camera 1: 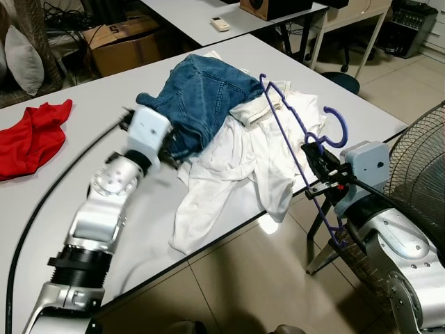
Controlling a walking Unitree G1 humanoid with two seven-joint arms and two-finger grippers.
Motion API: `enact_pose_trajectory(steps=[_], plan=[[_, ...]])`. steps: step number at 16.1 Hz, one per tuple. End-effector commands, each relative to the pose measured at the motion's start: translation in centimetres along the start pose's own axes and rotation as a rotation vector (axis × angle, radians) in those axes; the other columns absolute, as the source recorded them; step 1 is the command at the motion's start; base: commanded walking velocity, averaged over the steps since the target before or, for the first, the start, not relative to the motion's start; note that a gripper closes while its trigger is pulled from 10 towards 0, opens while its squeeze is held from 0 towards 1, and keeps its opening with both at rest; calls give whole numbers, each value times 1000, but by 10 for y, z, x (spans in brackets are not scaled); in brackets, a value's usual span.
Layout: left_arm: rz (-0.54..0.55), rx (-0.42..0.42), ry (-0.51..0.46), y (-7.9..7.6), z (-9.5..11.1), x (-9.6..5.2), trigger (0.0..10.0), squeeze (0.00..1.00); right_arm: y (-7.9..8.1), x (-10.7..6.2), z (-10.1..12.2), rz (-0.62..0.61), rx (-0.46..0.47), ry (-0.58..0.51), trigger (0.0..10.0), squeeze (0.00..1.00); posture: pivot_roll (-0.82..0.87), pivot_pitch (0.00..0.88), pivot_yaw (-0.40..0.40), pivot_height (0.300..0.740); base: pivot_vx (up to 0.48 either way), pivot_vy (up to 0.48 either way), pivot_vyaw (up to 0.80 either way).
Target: Hang hanger
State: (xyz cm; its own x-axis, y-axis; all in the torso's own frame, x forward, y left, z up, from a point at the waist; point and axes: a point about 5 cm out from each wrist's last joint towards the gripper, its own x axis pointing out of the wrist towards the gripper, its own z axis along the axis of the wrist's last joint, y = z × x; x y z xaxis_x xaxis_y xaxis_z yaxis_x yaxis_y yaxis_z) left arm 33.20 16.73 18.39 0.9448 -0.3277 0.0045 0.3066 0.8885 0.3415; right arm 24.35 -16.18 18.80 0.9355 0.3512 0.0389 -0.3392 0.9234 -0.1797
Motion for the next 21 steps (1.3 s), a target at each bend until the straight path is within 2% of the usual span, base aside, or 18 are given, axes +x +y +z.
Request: enact_pose_trajectory(steps=[1,3,4,5,6,8,9,10,11,12,13,15,16,17,18,19,20,21], plan=[[20,-55,-20,7,4,1,0,0,2,2,2,19,-7,-13,10000,0,-210,30,72,740,0,0,0],[80,-224,-134,20,23,3,0,0,3,4,3,19,-6,-21,10000,0,-209,30,73,740,0,0,0],[95,-260,-166,25,28,3,0,0,3,5,3,19,-7,-23,10000,0,-206,28,74,740,0,0,0],[187,-249,-235,53,42,1,0,0,3,5,4,15,-7,-32,10000,0,-205,28,75,740,0,0,0],[353,-146,-267,96,56,-9,0,0,3,6,6,16,-3,-39,10000,0,-199,28,77,740,0,0,0],[546,-68,-292,147,74,-30,0,0,5,8,6,29,5,-48,10000,0,-186,26,81,740,0,0,0],[506,-53,-335,156,95,-35,0,0,7,8,6,34,10,-53,10000,0,-178,25,83,740,0,0,0],[460,-47,-366,153,108,-35,0,0,7,8,6,34,13,-57,10000,0,-178,25,83,740,0,0,0],[344,-84,-443,140,132,-32,0,0,8,9,7,33,19,-65,10000,0,-170,24,89,740,0,0,0],[206,-112,-499,116,152,-26,0,0,8,10,8,26,24,-76,10000,0,-169,26,99,740,0,0,0],[183,-113,-503,112,154,-24,0,0,8,10,8,24,24,-78,10000,0,-169,26,99,740,0,0,0],[-4,-162,-546,64,166,-8,0,0,5,10,8,8,27,-84,10000,0,-160,28,99,740,0,0,0],[-36,-176,-556,54,168,-5,0,0,4,10,8,5,27,-85,10000,0,-158,28,99,740,0,0,0],[-111,-191,-535,32,168,2,0,0,3,10,8,-3,28,-87,10000,0,-153,32,110,740,0,0,0],[-179,-133,-463,10,155,11,0,0,2,10,8,-13,27,-89,10000,0,-154,33,114,740,0,0,0],[-229,-36,-380,-6,137,17,0,0,1,10,7,-26,26,-90,10000,0,-156,34,117,740,0,0,0],[-287,46,-272,-22,114,23,0,0,0,9,7,-40,26,-89,10000,0,-168,40,129,740,0,0,0],[-346,161,-100,-40,74,30,10000,0,-1,5,7,-68,26,-81,10000,0,-185,49,143,740,0,0,0]])
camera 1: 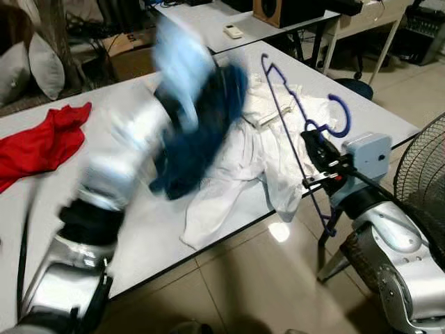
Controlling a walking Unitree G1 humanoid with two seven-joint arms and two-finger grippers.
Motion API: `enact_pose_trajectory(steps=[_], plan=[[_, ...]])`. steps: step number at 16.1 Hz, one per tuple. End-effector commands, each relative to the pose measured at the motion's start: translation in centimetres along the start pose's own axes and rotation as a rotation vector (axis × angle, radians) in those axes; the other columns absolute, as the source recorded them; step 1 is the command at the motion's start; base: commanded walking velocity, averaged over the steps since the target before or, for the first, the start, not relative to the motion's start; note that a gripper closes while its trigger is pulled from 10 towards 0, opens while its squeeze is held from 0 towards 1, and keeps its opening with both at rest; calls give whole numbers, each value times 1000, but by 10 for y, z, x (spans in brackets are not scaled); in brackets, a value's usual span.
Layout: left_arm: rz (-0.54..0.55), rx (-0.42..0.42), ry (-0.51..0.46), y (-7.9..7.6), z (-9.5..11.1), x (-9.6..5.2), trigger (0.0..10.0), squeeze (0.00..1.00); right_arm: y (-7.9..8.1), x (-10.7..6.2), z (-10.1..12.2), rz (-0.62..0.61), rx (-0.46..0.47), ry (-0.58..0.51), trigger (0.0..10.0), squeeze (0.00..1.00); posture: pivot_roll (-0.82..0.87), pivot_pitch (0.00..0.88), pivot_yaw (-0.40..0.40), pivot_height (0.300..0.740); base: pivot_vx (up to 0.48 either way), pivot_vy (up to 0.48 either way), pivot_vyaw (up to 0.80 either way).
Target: Hang hanger
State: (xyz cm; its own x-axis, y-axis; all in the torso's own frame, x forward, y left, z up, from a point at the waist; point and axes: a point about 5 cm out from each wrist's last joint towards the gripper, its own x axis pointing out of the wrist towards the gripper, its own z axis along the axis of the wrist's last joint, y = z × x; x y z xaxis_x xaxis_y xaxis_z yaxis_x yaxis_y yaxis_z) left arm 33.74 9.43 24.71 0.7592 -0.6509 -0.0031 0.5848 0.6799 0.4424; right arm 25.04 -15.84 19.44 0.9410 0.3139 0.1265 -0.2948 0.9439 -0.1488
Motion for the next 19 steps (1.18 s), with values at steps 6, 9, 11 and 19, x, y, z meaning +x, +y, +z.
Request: enact_pose_trajectory(steps=[6,9,11,19], plan=[[-179,-216,124,-42,-34,-4,10000,1000,-21,-22,-2,-139,-21,50,10000,0,-223,100,155,740,0,0,0],[-315,-307,145,-61,-34,-23,10000,1000,-30,-32,-5,-121,-45,92,10000,0,-231,113,156,740,0,0,0],[-325,-273,232,-69,-43,-38,10000,1000,-43,-47,-14,-119,-82,186,10000,0,-237,121,159,740,0,0,0],[-226,-119,196,-89,-61,-37,10000,0,-44,-66,-37,-177,-111,302,10000,0,-256,152,105,740,0,0,0]])
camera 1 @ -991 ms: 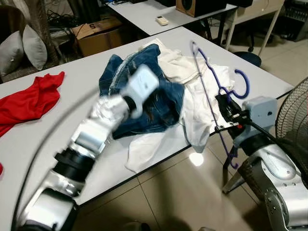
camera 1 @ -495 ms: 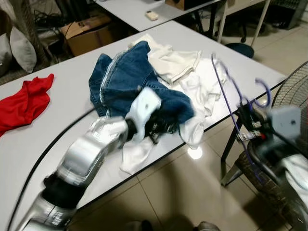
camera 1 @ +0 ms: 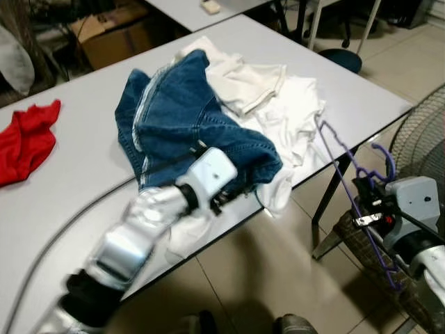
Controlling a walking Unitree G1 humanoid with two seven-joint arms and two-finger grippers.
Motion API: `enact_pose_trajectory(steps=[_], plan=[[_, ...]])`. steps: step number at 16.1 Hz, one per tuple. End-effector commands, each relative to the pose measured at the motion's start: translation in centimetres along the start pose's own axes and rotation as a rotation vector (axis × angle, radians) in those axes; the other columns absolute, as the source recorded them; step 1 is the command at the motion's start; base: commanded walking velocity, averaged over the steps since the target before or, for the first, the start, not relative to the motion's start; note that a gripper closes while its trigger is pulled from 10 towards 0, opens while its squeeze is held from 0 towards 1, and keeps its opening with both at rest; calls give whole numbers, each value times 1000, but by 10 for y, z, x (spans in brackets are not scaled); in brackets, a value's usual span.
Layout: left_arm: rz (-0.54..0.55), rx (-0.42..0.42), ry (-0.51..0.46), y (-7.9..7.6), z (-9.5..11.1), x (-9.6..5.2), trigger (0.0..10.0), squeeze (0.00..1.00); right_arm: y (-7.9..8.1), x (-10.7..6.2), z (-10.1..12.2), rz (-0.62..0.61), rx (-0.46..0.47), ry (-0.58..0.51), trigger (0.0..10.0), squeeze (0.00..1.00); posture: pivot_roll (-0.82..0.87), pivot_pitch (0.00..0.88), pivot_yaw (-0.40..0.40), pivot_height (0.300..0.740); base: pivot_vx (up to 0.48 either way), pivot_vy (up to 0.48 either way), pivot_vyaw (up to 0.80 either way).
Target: Hang hanger
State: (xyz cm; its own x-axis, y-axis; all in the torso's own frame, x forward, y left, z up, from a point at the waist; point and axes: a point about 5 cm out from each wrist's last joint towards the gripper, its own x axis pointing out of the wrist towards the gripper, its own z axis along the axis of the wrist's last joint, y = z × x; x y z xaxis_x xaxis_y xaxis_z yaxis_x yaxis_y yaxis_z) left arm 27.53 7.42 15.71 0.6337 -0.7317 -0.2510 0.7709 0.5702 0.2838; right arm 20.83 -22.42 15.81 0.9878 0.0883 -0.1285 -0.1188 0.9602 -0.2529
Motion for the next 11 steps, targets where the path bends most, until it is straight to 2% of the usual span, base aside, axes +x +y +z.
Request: enact_pose_trajectory(steps=[1,2,3,4,8,11], plan=[[-53,-106,18,-8,-10,3,10000,0,-1,0,-5,-40,-2,21,10000,0,-261,152,97,740,0,0,0],[-65,-104,25,-10,-12,3,10000,0,-1,-1,-6,-43,2,22,10000,0,-263,151,96,740,0,0,0],[-81,-86,80,-15,-21,6,10000,0,-1,-3,-7,-52,6,24,10000,0,-267,152,96,740,0,0,0],[-76,-101,86,-15,-23,7,10000,0,-1,-4,-8,-53,4,23,10000,0,-267,152,96,740,0,0,0],[-20,-88,89,-10,-30,14,10000,0,0,-5,-7,-66,-2,13,10000,0,-275,151,101,740,0,0,0],[42,-118,52,-7,-29,23,10000,0,4,-1,-2,-61,0,-8,10000,0,-278,145,103,740,0,0,0]])
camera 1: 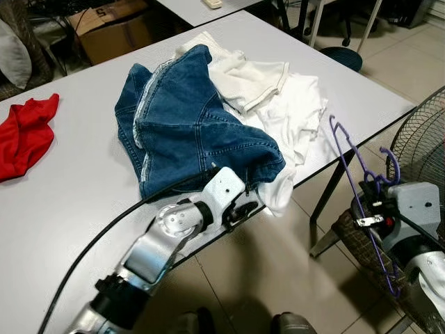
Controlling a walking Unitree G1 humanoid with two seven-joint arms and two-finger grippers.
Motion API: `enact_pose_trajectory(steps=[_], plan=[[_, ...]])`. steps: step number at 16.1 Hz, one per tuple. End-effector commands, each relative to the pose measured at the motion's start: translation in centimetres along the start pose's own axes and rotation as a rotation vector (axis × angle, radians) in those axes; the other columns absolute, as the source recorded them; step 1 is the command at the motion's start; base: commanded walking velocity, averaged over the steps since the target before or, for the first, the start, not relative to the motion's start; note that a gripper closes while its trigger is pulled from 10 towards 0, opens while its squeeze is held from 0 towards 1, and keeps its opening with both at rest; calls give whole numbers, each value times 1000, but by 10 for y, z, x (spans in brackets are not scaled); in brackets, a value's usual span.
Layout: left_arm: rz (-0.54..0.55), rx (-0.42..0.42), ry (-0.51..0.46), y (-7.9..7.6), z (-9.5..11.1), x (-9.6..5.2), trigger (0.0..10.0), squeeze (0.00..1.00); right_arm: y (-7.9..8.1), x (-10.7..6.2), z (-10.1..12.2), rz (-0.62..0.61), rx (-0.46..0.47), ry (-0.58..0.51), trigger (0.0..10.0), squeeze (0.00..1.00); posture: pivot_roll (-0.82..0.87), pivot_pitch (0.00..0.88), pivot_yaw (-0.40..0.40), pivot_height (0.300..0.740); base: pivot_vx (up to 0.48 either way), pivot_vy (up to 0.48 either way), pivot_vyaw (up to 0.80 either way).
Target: Hang hanger
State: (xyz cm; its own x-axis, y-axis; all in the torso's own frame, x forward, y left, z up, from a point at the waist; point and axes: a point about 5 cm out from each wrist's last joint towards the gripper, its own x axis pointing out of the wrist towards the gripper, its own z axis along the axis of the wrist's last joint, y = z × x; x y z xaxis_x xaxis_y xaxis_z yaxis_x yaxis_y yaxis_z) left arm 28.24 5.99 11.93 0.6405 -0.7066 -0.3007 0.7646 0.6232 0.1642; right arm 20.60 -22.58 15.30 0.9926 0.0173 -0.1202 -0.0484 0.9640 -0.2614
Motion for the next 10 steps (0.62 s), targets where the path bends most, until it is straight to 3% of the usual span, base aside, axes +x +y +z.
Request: enact_pose_trajectory(steps=[1,5,8,9,10], plan=[[59,11,-17,8,2,0,10000,0,4,1,4,12,0,-23,10000,0,-279,142,103,740,0,0,0],[191,39,-96,18,9,5,10000,0,6,3,7,14,4,-43,10000,0,-277,131,105,740,0,0,0],[233,73,-102,23,9,7,10000,0,8,4,8,18,7,-50,10000,0,-278,125,104,740,0,0,0],[226,20,-130,22,9,7,549,0,8,4,8,19,8,-52,10000,0,-278,124,102,740,0,0,0],[217,-32,-162,20,10,8,0,0,8,5,8,20,8,-53,10000,0,-277,123,101,740,0,0,0]])
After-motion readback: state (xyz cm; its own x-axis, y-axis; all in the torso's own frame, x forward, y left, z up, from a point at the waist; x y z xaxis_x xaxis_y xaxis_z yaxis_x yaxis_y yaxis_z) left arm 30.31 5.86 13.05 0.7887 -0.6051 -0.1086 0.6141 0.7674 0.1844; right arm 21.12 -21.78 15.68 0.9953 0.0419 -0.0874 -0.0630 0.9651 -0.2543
